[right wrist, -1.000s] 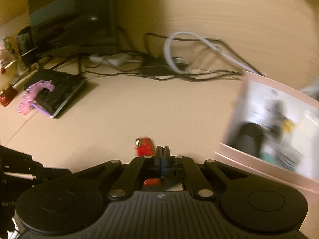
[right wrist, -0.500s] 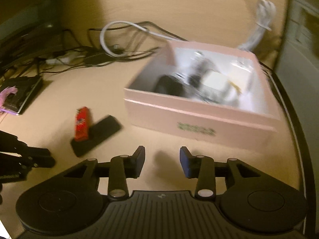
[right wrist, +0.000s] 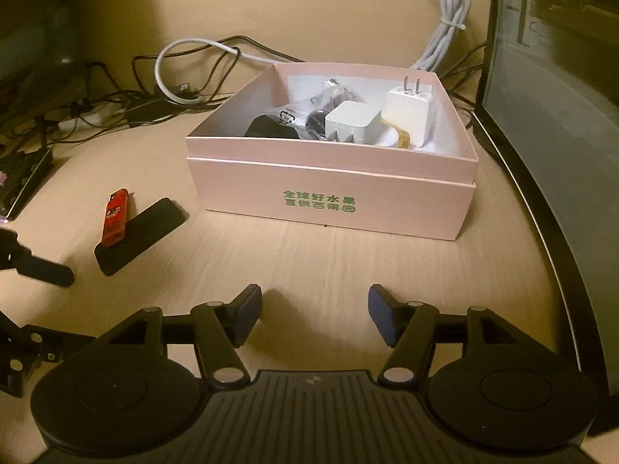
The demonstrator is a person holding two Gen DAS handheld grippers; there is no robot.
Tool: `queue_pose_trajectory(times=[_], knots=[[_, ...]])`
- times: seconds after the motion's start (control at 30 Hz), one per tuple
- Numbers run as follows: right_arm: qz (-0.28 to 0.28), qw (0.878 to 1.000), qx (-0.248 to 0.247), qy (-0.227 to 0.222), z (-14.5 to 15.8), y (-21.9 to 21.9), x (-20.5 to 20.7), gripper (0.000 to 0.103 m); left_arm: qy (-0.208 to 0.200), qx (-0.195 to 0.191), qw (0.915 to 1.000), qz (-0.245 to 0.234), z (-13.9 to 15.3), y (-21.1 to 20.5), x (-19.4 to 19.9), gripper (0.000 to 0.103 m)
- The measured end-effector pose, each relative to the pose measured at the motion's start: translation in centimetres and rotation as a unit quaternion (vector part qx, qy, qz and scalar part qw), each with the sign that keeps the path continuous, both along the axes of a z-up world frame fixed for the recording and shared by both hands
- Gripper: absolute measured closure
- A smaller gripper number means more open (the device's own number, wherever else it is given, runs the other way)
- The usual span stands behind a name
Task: Organize rigid objects
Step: 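Grasp the red lighter with the right gripper, then drop the black phone into the pink box with the left gripper while the right holds the lighter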
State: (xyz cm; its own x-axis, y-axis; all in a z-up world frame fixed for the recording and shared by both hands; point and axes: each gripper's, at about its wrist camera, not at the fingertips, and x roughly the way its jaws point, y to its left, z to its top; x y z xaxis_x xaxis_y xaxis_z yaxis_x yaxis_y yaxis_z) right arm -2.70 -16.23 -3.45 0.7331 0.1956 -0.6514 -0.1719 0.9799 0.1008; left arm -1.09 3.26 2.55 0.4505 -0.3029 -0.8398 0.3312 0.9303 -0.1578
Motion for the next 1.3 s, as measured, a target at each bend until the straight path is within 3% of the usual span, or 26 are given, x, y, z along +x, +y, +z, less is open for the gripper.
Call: queue_pose_trajectory(times=[0.07, 0.17, 0.27, 0.4, 0.5, 0.57, 0.6, 0.77, 0.97, 1.2, 1.3], knots=[[0.05, 0.998, 0.024, -0.012, 1.3, 1.5, -0.1, 0.042, -0.011, -0.004, 0.9996, 0.025, 0.9, 1.2, -0.3, 0.031], [0.124, 0.99, -0.002, -0.065, 3.3, 5.4, -0.3, 0.042, -0.02, 0.002, 0.9968, 0.078, 1.8, 3.9, -1.1, 0.031], [0.188, 0.979, -0.007, -0.08, 4.3, 9.6, 1.0, 0.045, -0.023, 0.003, 0.9915, 0.128, 2.0, 6.2, -1.9, 0.031], [0.225, 0.973, -0.019, -0.05, 3.2, 13.9, 4.6, 0.053, -0.018, -0.011, 0.9866, 0.162, 1.8, 7.8, -3.3, 0.031], [0.223, 0.974, -0.034, -0.018, 1.8, 15.2, 6.7, 0.066, -0.02, -0.018, 0.9852, 0.169, 2.0, 8.6, -4.3, 0.031], [0.226, 0.973, -0.038, -0.015, 1.8, 15.3, 6.6, 0.08, -0.023, -0.019, 0.9851, 0.169, 2.0, 8.9, -4.4, 0.031], [0.23, 0.972, -0.039, -0.011, 1.9, 15.3, 6.4, 0.08, -0.025, -0.018, 0.9854, 0.168, 2.0, 8.7, -4.2, 0.031], [0.207, 0.978, -0.021, -0.03, 3.5, 12.3, 4.3, 0.081, -0.049, -0.01, 0.9911, 0.124, 2.6, 6.2, -2.3, 0.031], [0.114, 0.993, -0.002, -0.038, 3.7, 5.9, 1.8, 0.08, -0.079, 0.011, 0.9958, 0.044, 2.6, 1.0, 2.3, 0.031], [0.035, 0.999, -0.003, -0.01, 1.7, 0.8, -1.1, 0.08, -0.065, 0.072, 0.9952, -0.004, 0.3, -3.1, 5.7, 0.031], [0.021, 1.0, 0.0, -0.003, 1.2, -0.1, -2.0, 0.081, -0.06, 0.07, 0.9958, -0.006, -0.6, -3.3, 6.2, 0.028]])
